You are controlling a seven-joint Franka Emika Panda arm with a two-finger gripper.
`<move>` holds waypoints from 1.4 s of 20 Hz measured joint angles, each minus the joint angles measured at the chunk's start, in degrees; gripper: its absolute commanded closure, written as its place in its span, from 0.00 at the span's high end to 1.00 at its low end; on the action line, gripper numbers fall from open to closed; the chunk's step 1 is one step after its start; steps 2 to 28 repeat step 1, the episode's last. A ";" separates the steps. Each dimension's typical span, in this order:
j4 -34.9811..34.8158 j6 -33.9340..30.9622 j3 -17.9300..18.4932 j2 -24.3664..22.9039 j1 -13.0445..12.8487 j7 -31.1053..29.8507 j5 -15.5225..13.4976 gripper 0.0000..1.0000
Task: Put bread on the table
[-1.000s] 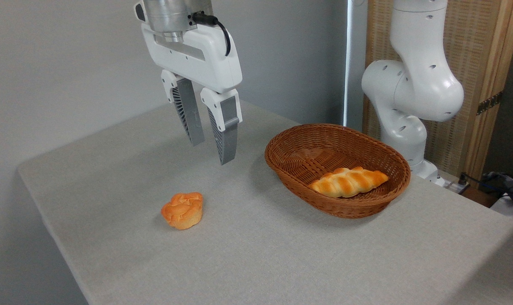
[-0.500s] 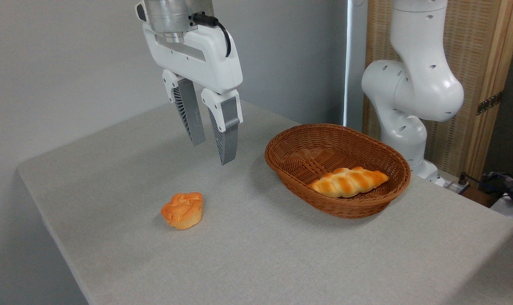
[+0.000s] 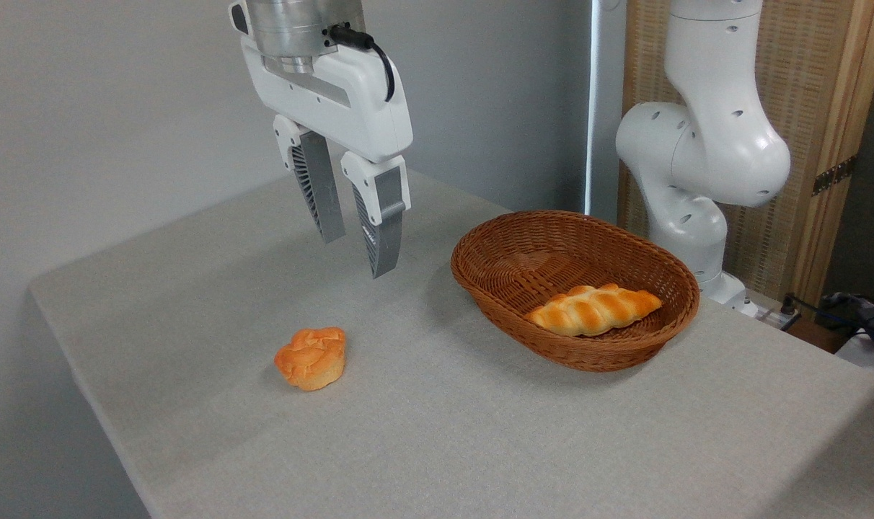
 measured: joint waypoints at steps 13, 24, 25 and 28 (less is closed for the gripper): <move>0.00 0.00 0.00 0.00 0.02 0.00 -0.02 1.00; 0.00 0.00 0.00 0.00 0.02 0.00 -0.02 1.00; 0.00 0.00 0.00 0.00 0.02 0.00 -0.02 1.00; 0.00 0.00 0.00 0.00 0.02 0.00 -0.02 1.00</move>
